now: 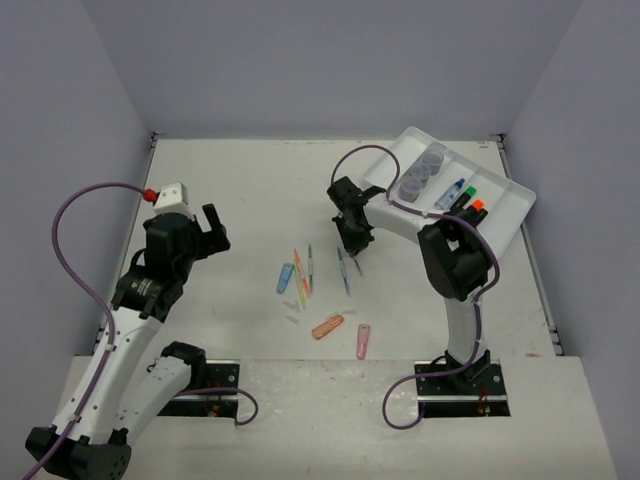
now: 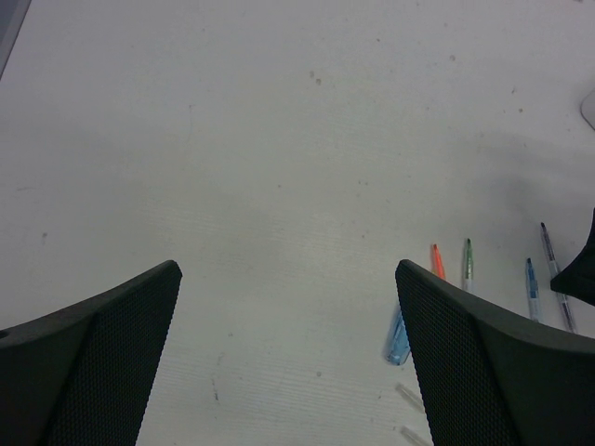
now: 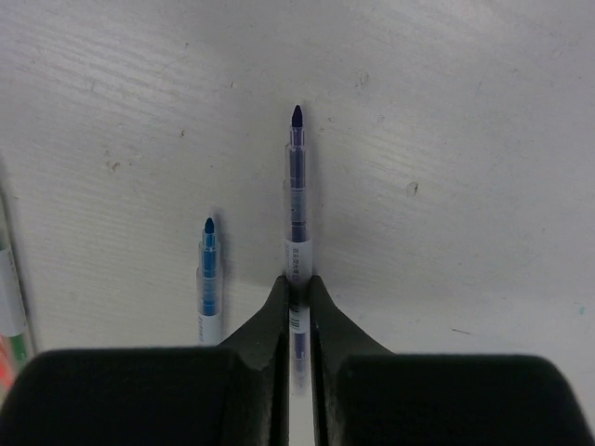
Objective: Sort the stationery into containers
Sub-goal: Pick up the pen from the center of the board, then pick up the pen cap from the center of the board.
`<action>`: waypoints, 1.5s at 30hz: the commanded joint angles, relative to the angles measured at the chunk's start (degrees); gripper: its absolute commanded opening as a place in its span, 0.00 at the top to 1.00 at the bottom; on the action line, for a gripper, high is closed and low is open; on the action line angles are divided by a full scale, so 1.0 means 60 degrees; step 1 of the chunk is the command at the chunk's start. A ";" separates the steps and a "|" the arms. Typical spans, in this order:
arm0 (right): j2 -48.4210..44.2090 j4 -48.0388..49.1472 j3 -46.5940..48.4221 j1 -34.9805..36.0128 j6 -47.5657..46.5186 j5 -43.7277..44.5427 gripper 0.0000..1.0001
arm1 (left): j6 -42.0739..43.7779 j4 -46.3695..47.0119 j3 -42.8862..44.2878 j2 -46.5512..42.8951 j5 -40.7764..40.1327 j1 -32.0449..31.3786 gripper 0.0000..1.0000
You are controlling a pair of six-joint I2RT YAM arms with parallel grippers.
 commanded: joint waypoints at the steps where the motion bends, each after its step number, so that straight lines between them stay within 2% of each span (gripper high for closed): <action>1: 0.0328 -0.0336 -0.0074 0.0056 -0.0098 -0.0254 1.00 | 0.0057 0.0236 -0.0011 -0.0151 -0.0141 -0.0049 0.00; 3: 0.0017 -0.0270 -0.0212 0.0056 -0.0043 -0.0113 1.00 | 0.0057 0.0259 -0.0011 -0.0051 0.0098 -0.0048 0.00; 8: -0.2138 -0.0062 -0.0861 -0.0089 0.0321 0.1211 1.00 | -0.0126 0.0334 0.0164 0.0704 0.1408 -0.0048 0.00; 13: -0.4370 0.0605 -0.1998 -0.0488 0.0676 0.2046 1.00 | -0.1679 0.0348 -0.0106 0.1287 0.1051 -0.0307 0.00; 14: -0.4823 0.0851 -0.2326 -0.0533 0.0714 0.2128 1.00 | -0.2059 0.0586 -0.0381 0.1332 0.0895 -0.0603 0.00; 16: -0.5371 0.1193 -0.2740 -0.0570 0.0800 0.2277 1.00 | -0.2703 0.0620 -0.0539 0.1905 -0.0294 -0.1610 0.00; 17: -0.5703 0.1401 -0.2973 -0.0601 0.0894 0.2425 1.00 | -0.2968 0.0505 -0.0423 0.2216 -0.0810 -0.2623 0.00; 18: -0.5965 0.1579 -0.3163 -0.0625 0.0958 0.2532 1.00 | -0.3491 0.0108 -0.0243 0.2758 -0.1570 -0.3515 0.00; 20: -0.6311 0.1852 -0.3437 -0.0662 0.1039 0.2634 1.00 | -0.4311 -0.0507 0.0185 0.3256 -0.2316 -0.4622 0.00; 22: -0.6675 0.1946 -0.3669 -0.0676 0.1082 0.2706 1.00 | -0.5862 -0.1207 0.0627 0.3983 -0.3006 -0.5780 0.00; 24: -0.6933 0.2046 -0.3903 -0.0676 0.1088 0.2748 1.00 | -0.7095 -0.1659 0.0768 0.4293 -0.3409 -0.6734 0.00; 28: -0.7065 0.2238 -0.3976 -0.0676 0.1054 0.2651 1.00 | -0.9160 -0.2187 0.1136 0.4973 -0.3493 -0.7625 0.00; 33: -0.6989 0.2275 -0.3991 -0.0676 0.1016 0.2571 1.00 | -1.0822 -0.2664 0.1202 0.5661 -0.2372 -0.7827 0.04; 36: -0.7004 0.2319 -0.4049 -0.0676 0.0988 0.2531 1.00 | -1.2187 -0.3647 0.1219 0.5564 -0.2149 -0.7827 0.16; 38: -0.6997 0.2334 -0.4035 -0.0676 0.0966 0.2523 1.00 | -1.2727 -0.4107 0.1268 0.5448 -0.2063 -0.7820 0.20; 45: -0.6939 0.2340 -0.4029 -0.0676 0.0905 0.2398 1.00 | -1.2969 -0.3808 0.1000 0.5172 -0.0708 -0.7695 0.24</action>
